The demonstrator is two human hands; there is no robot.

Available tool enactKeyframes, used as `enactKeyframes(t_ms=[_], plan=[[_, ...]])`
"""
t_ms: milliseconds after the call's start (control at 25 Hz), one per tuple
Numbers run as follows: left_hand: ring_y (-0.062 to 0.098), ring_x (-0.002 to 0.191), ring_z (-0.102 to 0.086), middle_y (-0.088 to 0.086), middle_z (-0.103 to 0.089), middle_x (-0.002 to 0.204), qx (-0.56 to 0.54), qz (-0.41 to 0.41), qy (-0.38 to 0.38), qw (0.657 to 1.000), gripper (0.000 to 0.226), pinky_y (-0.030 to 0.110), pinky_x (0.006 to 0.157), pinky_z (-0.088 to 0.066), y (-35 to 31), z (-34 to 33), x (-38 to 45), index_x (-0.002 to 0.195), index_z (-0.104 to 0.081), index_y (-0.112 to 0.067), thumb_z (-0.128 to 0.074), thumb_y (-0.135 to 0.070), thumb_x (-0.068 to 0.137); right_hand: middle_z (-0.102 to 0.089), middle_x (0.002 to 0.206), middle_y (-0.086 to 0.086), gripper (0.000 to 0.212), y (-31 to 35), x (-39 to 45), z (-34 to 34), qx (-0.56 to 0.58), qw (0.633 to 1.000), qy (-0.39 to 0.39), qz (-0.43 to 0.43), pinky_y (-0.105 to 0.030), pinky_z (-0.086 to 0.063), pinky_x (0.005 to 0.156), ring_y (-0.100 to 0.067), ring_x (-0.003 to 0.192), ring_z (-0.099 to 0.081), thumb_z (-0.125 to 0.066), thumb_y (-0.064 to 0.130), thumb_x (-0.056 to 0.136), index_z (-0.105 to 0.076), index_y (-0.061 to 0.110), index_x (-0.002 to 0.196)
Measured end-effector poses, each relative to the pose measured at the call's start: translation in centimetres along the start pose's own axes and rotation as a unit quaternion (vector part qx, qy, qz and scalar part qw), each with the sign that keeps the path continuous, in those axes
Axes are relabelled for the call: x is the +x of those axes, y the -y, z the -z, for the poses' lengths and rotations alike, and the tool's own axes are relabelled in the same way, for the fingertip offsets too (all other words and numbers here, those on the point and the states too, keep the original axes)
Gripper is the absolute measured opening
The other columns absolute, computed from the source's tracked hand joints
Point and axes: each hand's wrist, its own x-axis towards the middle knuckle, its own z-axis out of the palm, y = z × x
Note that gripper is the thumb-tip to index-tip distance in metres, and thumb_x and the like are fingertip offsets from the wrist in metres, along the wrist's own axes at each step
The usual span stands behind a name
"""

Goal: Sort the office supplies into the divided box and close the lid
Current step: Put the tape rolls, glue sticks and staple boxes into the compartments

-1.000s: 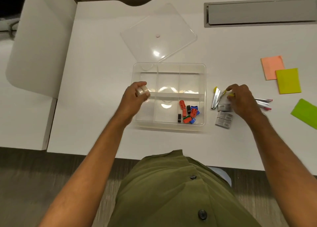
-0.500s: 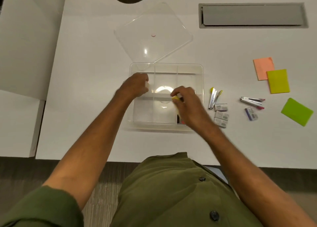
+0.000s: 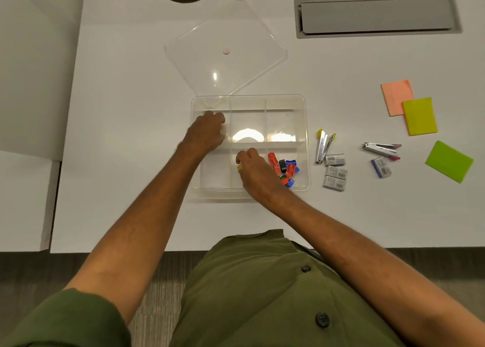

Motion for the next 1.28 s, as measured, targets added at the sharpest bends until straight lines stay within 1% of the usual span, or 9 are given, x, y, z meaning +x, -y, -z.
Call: enactKeyframes(t_ms=[160,320,520,640,800,920,1120,1200,1280], plan=[[0.032,0.109,-0.064,0.015,-0.061,0.128,-0.001,0.000,-0.016,1.000,0.041,0.031,0.082,-0.046,-0.1,0.0,-0.7,0.131,-0.060,-0.009,-0.068,-0.020,0.093,-0.054,0.131,-0.013,0.044,-0.3,0.0,-0.2,-0.006,0.999,0.028,0.014,-0.025,-0.050,0.081,-0.023,0.101,-0.061,-0.070,0.004,0.091,-0.053,0.011,0.130],[0.033,0.112,-0.061,0.014,-0.061,0.128,0.002,-0.011,-0.025,1.000,0.042,0.038,0.088,-0.051,-0.2,0.1,-1.4,0.131,-0.060,-0.010,-0.070,-0.020,0.092,-0.055,0.137,-0.012,0.050,-0.6,-0.5,0.9,-0.012,0.999,0.021,0.024,-0.030,-0.051,0.091,-0.026,0.113,-0.061,-0.073,0.003,0.088,-0.055,0.011,0.134],[0.034,0.112,-0.060,0.015,-0.062,0.126,0.009,-0.015,-0.033,0.999,0.039,0.044,0.087,-0.053,-0.3,-0.1,-1.5,0.128,-0.061,-0.012,-0.070,-0.020,0.091,-0.055,0.135,-0.004,0.028,-2.4,-3.5,3.9,0.090,0.994,-0.028,0.050,-0.017,-0.039,0.086,-0.012,0.112,-0.054,-0.056,0.013,0.101,-0.060,0.014,0.129],[0.035,0.113,-0.059,0.016,-0.061,0.127,0.001,-0.023,-0.041,0.999,0.039,0.042,0.091,-0.050,-0.4,-0.3,-1.4,0.127,-0.061,-0.011,-0.070,-0.020,0.091,-0.055,0.129,0.003,0.022,-5.2,-6.6,5.6,0.151,0.985,-0.069,0.053,-0.017,-0.047,0.081,-0.007,0.105,-0.054,-0.054,0.019,0.102,-0.060,0.022,0.123],[0.034,0.110,-0.060,0.012,-0.063,0.124,0.018,-0.022,-0.035,0.999,0.036,0.041,0.090,-0.050,0.0,-0.7,-0.8,0.122,-0.063,-0.014,-0.069,-0.026,0.089,-0.056,0.124,0.004,0.021,-11.0,-10.6,7.5,0.189,0.973,-0.131,0.015,-0.019,-0.051,0.093,-0.005,0.111,-0.057,-0.057,0.015,0.100,-0.063,0.021,0.120],[0.037,0.122,-0.052,0.015,-0.058,0.133,0.016,-0.014,-0.072,0.997,0.041,0.046,0.098,-0.046,-0.3,-0.8,-1.3,0.130,-0.058,-0.011,-0.068,-0.018,0.091,-0.058,0.122,0.002,0.020,-15.8,-13.1,9.2,0.200,0.964,-0.174,-0.033,-0.022,-0.053,0.095,-0.009,0.111,-0.059,-0.059,0.011,0.099,-0.064,0.019,0.116],[0.034,0.117,-0.051,0.014,-0.060,0.126,-0.027,-0.016,-0.237,0.971,0.031,0.040,0.099,-0.042,-6.7,-0.8,-4.2,0.124,-0.060,-0.009,-0.060,-0.010,0.092,-0.057,0.125,-0.003,0.027,-23.9,-14.4,11.5,0.115,0.963,-0.222,-0.101,-0.037,-0.051,0.097,-0.023,0.117,-0.056,-0.061,0.010,0.094,-0.062,0.018,0.120],[0.030,0.112,-0.052,0.011,-0.061,0.121,-0.049,-0.060,-0.247,0.966,0.027,0.038,0.097,-0.041,-12.3,-2.4,-5.6,0.119,-0.062,-0.011,-0.060,-0.012,0.092,-0.055,0.131,-0.009,0.035,-26.2,-14.4,11.9,0.071,0.970,-0.205,-0.109,-0.039,-0.048,0.096,-0.031,0.120,-0.053,-0.063,0.009,0.092,-0.059,0.016,0.126],[0.030,0.106,-0.055,0.008,-0.063,0.117,-0.062,-0.137,-0.210,0.966,0.025,0.040,0.093,-0.045,-18.4,-5.0,-7.2,0.115,-0.064,-0.013,-0.062,-0.013,0.090,-0.051,0.138,-0.013,0.045,-27.6,-13.9,11.8,0.012,0.980,-0.158,-0.123,-0.043,-0.050,0.091,-0.035,0.122,-0.050,-0.064,0.010,0.090,-0.057,0.014,0.134]])
